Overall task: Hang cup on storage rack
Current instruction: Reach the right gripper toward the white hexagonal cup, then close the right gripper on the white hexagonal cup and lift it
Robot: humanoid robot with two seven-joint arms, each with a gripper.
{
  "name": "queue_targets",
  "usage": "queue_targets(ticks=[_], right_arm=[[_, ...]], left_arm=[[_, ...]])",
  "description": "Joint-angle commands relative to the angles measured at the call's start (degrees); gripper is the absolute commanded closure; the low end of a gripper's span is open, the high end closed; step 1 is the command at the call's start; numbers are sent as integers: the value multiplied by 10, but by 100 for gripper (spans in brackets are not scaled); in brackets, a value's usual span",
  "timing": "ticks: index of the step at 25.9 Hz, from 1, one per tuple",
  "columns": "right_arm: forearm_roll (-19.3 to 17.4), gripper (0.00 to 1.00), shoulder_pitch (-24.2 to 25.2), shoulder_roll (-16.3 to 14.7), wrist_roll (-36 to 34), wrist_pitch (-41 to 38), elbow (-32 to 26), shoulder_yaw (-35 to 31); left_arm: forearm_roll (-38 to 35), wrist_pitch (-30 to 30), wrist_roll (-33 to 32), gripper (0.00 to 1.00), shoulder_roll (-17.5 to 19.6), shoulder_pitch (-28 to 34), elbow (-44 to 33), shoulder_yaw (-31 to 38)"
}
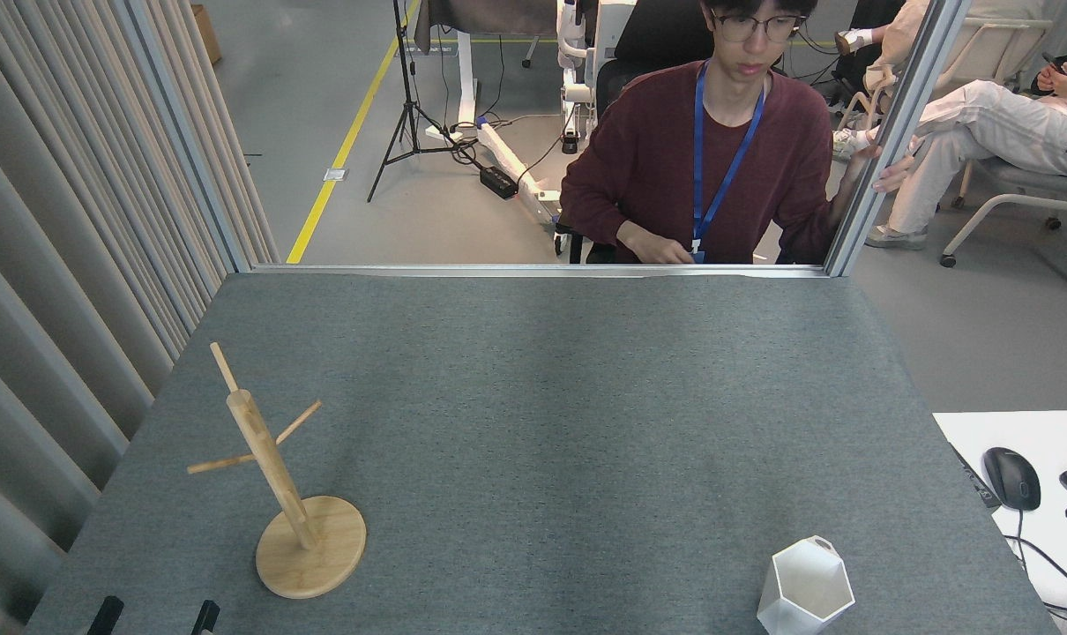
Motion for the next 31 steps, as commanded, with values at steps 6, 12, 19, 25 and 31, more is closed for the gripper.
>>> queue_targets(ticks=[6,12,19,25,31], right_arm=[[0,0,-32,0,4,3,34,2],[2,0,-60,-1,4,6,51,4],[7,0,-74,0,19,6,58,11],[8,0,-99,8,20,7,73,11],[8,0,-118,5,20,6,90,9]], left_arm=[[0,1,0,0,0,1,2,-2],[1,1,0,0,0,1,2,-1],[1,1,0,0,0,1,2,-1],[1,0,1,0,0,1,2,0],[1,0,1,0,0,1,2,1]])
